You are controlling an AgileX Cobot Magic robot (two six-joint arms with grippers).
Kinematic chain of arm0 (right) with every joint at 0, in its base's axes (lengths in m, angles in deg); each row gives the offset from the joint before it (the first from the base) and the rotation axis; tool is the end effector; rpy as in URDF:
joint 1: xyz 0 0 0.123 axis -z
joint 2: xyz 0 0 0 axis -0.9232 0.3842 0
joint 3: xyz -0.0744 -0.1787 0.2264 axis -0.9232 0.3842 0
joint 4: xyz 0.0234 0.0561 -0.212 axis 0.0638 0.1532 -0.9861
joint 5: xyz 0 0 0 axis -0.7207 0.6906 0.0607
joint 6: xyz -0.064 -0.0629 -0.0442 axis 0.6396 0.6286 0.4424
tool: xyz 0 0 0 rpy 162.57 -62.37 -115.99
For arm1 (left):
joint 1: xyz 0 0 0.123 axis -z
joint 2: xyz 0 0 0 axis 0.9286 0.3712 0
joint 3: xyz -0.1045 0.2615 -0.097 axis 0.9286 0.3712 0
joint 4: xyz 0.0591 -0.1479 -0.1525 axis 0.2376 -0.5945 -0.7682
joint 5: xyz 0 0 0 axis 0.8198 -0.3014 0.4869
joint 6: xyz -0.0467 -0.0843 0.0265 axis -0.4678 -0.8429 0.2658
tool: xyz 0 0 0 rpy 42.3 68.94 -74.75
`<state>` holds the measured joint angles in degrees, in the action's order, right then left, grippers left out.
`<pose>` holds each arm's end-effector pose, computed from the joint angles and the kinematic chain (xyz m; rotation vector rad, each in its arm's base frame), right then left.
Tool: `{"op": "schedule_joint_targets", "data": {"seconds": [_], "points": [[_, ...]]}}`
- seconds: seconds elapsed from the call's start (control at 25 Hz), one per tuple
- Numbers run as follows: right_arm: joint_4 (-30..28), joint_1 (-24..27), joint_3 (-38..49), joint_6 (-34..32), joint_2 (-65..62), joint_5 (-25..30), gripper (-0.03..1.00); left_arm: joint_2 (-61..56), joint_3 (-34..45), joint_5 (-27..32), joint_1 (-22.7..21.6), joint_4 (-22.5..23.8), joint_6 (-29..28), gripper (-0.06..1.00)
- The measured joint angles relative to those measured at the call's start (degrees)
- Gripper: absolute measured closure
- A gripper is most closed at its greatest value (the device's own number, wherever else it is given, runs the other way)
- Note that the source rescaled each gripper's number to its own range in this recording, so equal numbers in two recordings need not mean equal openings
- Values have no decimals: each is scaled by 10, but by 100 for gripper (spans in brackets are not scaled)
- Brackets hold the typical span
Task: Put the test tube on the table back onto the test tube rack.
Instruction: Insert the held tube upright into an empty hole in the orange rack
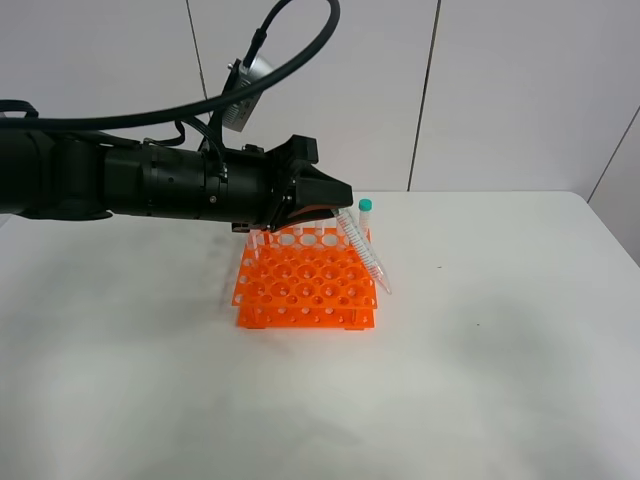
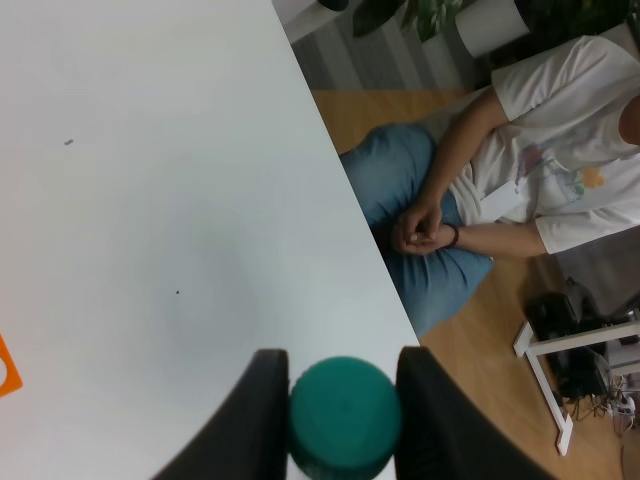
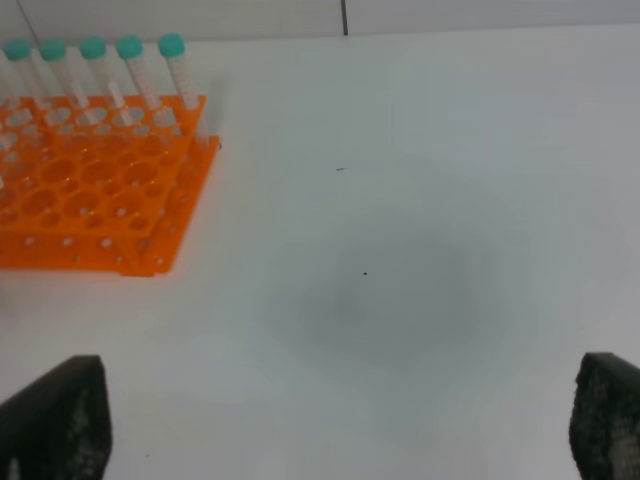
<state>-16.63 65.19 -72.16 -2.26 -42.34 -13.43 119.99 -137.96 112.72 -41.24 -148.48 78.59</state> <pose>-0.0377 0.0058 0.2609 -0.0901 2.0054 0.0941 0.2698 -0.1984 0.2823 0.1891 2.1937 -1.2619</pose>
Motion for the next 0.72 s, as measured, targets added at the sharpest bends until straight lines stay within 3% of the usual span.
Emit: {"op": "schedule_joint_targets", "data": {"seconds": [0.48,0.6,0.72], "points": [[0,0,0,0,0,0,-3,0,0,-32,0,3,20,94],[0,0,0,0,0,0,-3,-7,-7,-78,0,80,-3,94],[0,0,0,0,0,0,-3,-35,-8,-158,10,256,-103,94]]}}
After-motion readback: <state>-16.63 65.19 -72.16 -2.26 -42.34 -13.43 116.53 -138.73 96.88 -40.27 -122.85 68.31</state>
